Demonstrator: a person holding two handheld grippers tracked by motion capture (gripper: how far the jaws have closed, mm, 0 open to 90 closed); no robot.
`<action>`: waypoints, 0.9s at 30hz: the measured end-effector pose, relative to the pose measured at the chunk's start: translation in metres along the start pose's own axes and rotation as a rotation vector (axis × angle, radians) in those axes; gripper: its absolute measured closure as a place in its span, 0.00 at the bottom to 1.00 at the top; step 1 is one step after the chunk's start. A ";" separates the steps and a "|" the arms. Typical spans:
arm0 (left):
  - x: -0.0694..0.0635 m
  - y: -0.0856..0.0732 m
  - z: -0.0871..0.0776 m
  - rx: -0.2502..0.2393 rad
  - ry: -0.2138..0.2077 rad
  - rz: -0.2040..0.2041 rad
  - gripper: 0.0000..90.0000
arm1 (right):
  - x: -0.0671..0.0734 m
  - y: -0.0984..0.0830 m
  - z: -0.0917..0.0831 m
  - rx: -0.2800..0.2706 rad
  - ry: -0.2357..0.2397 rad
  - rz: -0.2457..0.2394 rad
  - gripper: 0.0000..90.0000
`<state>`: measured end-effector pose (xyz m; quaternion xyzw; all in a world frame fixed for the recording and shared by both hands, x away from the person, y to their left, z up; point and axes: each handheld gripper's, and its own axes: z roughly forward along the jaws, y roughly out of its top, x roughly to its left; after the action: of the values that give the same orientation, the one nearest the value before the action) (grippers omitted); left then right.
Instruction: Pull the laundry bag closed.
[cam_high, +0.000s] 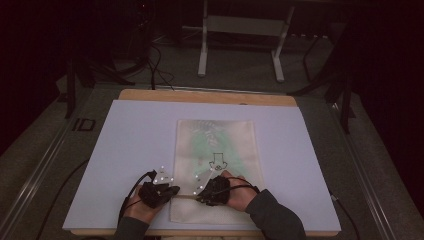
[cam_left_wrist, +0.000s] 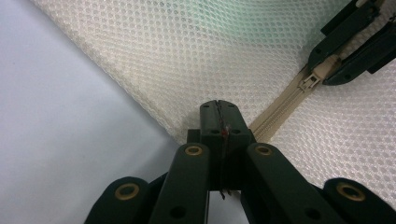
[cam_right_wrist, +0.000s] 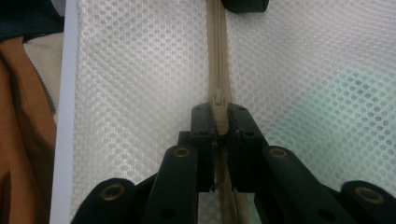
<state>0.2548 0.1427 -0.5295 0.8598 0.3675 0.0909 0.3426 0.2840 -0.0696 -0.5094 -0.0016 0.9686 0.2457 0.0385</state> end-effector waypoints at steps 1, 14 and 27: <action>0.000 0.000 0.000 -0.001 0.000 -0.001 0.99 | 0.000 -0.001 -0.001 0.003 0.001 0.000 0.92; 0.000 0.000 0.000 0.001 0.000 0.000 0.99 | 0.000 -0.004 -0.004 0.018 -0.001 -0.004 0.92; 0.000 0.000 0.000 0.003 0.002 0.002 0.99 | -0.001 -0.007 -0.006 0.020 0.007 -0.001 0.92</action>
<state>0.2548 0.1424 -0.5293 0.8606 0.3670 0.0914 0.3410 0.2845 -0.0789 -0.5070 -0.0025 0.9712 0.2358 0.0352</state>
